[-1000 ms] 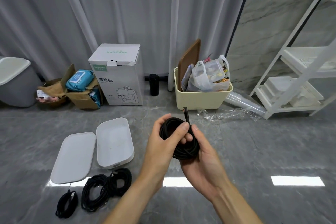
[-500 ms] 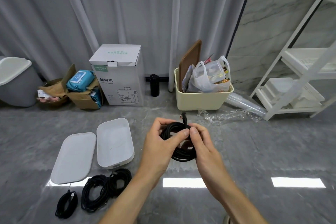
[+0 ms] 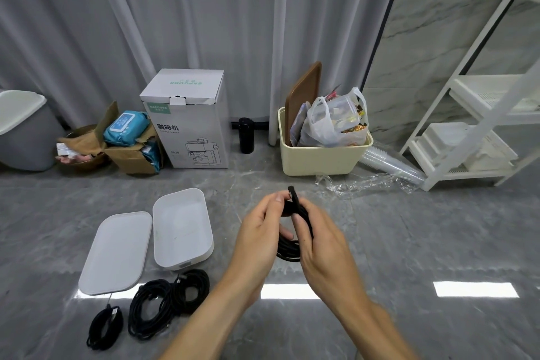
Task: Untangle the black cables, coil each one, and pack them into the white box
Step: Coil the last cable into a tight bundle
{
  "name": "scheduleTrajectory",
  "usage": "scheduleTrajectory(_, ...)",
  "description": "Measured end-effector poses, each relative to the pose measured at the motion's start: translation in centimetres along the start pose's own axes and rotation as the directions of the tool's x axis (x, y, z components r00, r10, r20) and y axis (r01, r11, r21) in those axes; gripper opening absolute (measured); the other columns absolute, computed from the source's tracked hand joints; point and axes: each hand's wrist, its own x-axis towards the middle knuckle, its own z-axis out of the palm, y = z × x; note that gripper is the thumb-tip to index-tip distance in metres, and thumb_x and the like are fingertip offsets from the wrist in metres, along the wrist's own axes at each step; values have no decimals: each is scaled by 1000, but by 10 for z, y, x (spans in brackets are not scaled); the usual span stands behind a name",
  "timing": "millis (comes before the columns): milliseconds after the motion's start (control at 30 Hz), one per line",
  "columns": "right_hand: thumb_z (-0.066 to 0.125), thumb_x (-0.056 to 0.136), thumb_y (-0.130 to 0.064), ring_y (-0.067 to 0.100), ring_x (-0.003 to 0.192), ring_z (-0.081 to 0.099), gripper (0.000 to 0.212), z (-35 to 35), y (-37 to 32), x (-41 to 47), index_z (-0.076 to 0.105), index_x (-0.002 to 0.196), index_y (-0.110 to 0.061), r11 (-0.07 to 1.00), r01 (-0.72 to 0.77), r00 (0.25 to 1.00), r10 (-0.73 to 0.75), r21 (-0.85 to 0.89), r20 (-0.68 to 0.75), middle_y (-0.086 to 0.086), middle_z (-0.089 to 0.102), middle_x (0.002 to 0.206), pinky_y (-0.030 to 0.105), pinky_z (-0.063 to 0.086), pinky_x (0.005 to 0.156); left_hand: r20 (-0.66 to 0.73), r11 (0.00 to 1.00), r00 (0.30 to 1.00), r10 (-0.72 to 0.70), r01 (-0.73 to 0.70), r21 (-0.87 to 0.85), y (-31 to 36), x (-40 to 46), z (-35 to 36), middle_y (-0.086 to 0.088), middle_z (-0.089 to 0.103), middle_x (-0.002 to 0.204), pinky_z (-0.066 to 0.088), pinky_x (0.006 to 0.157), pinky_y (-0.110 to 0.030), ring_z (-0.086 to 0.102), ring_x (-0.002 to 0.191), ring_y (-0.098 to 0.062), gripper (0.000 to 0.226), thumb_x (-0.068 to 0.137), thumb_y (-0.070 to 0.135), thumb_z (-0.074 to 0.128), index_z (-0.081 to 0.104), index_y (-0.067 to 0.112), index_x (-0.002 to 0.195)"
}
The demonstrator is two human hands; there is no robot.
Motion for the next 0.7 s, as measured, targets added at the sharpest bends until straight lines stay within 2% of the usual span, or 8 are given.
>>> scheduleTrajectory(100, 27, 101, -44, -12, 104, 49, 39, 0, -4, -1, 48, 134, -43, 998, 24, 1000, -24, -51, 10, -28, 53, 105, 5, 36, 83, -27, 1000, 1000, 10, -9, 26, -4, 4, -3, 22, 55, 53, 39, 55, -4, 49, 55, 3, 27, 105, 29, 42, 67, 37, 111)
scheduleTrajectory(167, 31, 102, -39, -18, 106, 47, 29, 0, -8, -1, 46, 126, -48, 1000, -3, 1000, 3, 10, 15, -35, 49, 103, 0, 33, 84, -31, 999, 999, 14, -13, 39, -6, 7, -5, 21, 53, 51, 39, 55, -4, 47, 53, 3, 25, 104, 28, 44, 65, 36, 115)
scheduleTrajectory(233, 35, 103, -36, -14, 109, 52, 31, -1, -11, -1, 46, 130, -45, 993, -58, 998, 56, 99, 14, -33, 56, 109, 1, 36, 86, -29, 998, 999, 28, -26, 56, -5, 10, -8, 21, 53, 51, 38, 53, -5, 45, 50, 4, 25, 104, 25, 45, 65, 35, 116)
scheduleTrajectory(267, 35, 103, -37, -9, 104, 58, 34, -2, -10, 0, 48, 133, -43, 987, -89, 996, 87, 137, 17, -26, 64, 108, 6, 42, 84, -24, 996, 999, 44, -42, 82, -5, 11, -9, 21, 54, 51, 38, 52, -5, 45, 49, 4, 25, 104, 23, 45, 65, 34, 115)
scheduleTrajectory(333, 37, 104, -37, 2, 87, 67, 31, -4, -10, 0, 52, 129, -46, 970, -137, 991, 135, 202, 22, -7, 74, 88, 20, 51, 80, -6, 980, 995, 99, -96, 176, -6, 14, -11, 18, 55, 60, 37, 54, -6, 47, 52, 4, 26, 105, 21, 44, 65, 32, 115)
scheduleTrajectory(433, 38, 106, -34, 7, 86, 71, 29, -7, -15, 1, 61, 120, -45, 930, -174, 985, 172, 323, 34, -8, 76, 88, 34, 56, 87, 40, 920, 981, 192, -194, 341, -4, 16, -13, 16, 54, 79, 38, 65, -5, 53, 67, 9, 27, 105, 20, 41, 65, 32, 110)
scheduleTrajectory(567, 40, 106, -30, 19, 94, 73, 33, -11, -21, 2, 68, 123, -25, 797, -268, 962, 251, 541, 107, -10, 74, 109, 44, 55, 94, 120, 883, 959, 255, -282, 376, -2, 15, -18, 13, 59, 96, 41, 69, -8, 57, 67, 4, 29, 105, 17, 42, 64, 34, 102)
scheduleTrajectory(700, 52, 100, -24, 23, 86, 67, 27, -21, -21, 5, 73, 116, -16, 603, -363, 929, 291, 710, 228, 2, 74, 113, 34, 53, 87, 150, 898, 956, 253, -290, 332, -2, 13, -24, 12, 60, 90, 45, 71, -12, 59, 65, -1, 23, 103, 20, 47, 67, 32, 106)
